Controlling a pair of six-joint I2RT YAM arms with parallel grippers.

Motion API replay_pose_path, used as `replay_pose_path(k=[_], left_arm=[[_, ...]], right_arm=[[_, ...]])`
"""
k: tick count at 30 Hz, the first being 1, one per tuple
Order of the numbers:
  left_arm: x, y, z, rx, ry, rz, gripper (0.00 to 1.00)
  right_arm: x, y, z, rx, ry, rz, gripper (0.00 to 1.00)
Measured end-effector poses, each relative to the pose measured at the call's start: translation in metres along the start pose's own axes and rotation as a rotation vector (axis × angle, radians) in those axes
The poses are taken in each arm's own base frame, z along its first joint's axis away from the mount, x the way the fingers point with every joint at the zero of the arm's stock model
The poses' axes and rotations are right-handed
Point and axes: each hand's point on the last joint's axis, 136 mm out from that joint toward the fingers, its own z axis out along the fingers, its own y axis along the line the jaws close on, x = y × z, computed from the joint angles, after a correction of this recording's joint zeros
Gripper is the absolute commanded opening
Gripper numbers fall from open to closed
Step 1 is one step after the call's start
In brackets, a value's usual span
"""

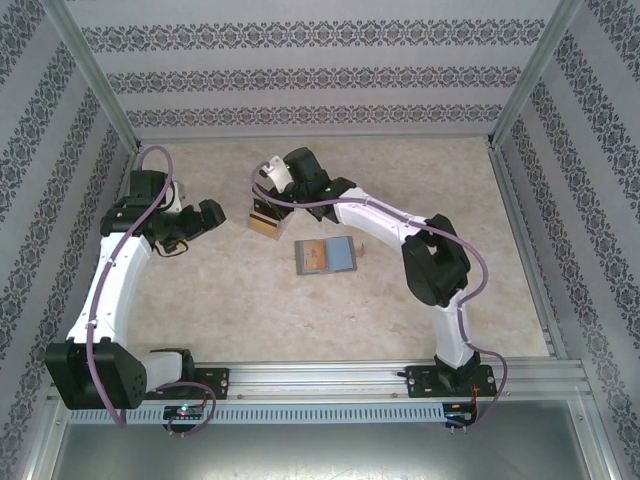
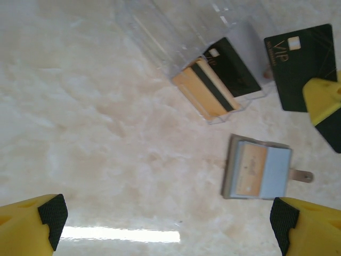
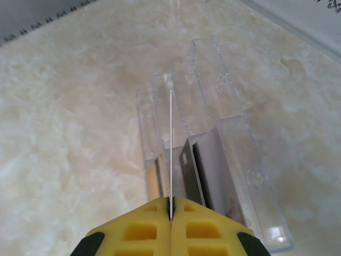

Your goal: Take the credit cards out of the card holder

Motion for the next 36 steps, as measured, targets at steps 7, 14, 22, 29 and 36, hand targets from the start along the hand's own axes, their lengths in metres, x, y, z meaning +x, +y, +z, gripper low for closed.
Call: replay_pose_path(k=[7,14,22,29,36], left_arm=[[0.005,0.017,0.009,-0.071,0.011,-0.004,1.0],[0.005,0.022,0.01,-0.094,0.01,0.001,1.0],[0.005,0.022,0.011,-0.095,0.011,0.009,1.0],[0.005,0.023,0.013,-0.097,0.018,0.011,1.0],[0.007,0.021,0.014,-0.086,0.029,0.012,1.0]], right_arm=[[0.016,-0.006,0.03,-0.004,0.076,-0.063,0.0],[0.029,-0.003,0.04,-0.02,0.125,-0.089,0.0],[0.025,-0.007,0.039,-0.003,0.138,-0.169,0.01],[0.031,-0.012,0.04,0.022,0.162,-0.224,0.03],[0.044,-0.013,0.052,0.025,0.192,-0.266,0.06]])
